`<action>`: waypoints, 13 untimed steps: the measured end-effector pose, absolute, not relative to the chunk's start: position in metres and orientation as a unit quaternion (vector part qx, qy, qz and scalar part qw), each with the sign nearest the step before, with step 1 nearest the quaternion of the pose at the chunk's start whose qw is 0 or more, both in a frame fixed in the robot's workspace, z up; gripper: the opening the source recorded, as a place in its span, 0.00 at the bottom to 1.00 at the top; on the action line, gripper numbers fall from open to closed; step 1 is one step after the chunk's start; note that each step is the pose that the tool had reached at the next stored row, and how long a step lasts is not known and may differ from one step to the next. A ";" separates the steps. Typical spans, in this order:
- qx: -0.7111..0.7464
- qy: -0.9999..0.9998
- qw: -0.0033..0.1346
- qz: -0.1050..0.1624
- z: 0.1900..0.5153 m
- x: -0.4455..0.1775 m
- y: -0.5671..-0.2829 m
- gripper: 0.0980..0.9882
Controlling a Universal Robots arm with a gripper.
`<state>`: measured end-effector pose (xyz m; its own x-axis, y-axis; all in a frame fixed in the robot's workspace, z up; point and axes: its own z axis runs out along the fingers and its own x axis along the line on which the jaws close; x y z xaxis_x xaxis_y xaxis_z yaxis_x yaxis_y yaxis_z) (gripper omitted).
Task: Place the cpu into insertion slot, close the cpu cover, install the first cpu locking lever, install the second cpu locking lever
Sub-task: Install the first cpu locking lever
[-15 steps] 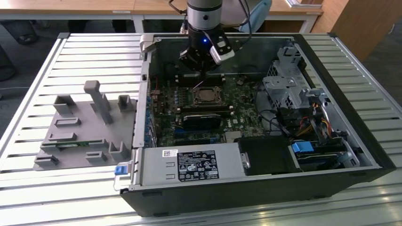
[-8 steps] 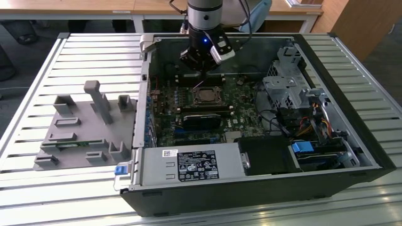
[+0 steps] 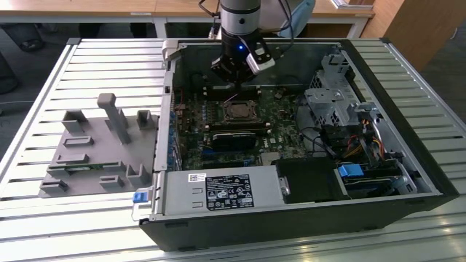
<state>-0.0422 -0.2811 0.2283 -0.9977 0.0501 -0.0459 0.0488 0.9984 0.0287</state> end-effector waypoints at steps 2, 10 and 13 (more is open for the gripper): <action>0.025 0.999 0.023 0.014 0.228 -0.039 -0.281 0.01; 0.025 0.999 0.023 0.014 0.222 -0.034 -0.281 0.01; 0.025 0.999 0.023 0.014 0.220 -0.033 -0.281 0.01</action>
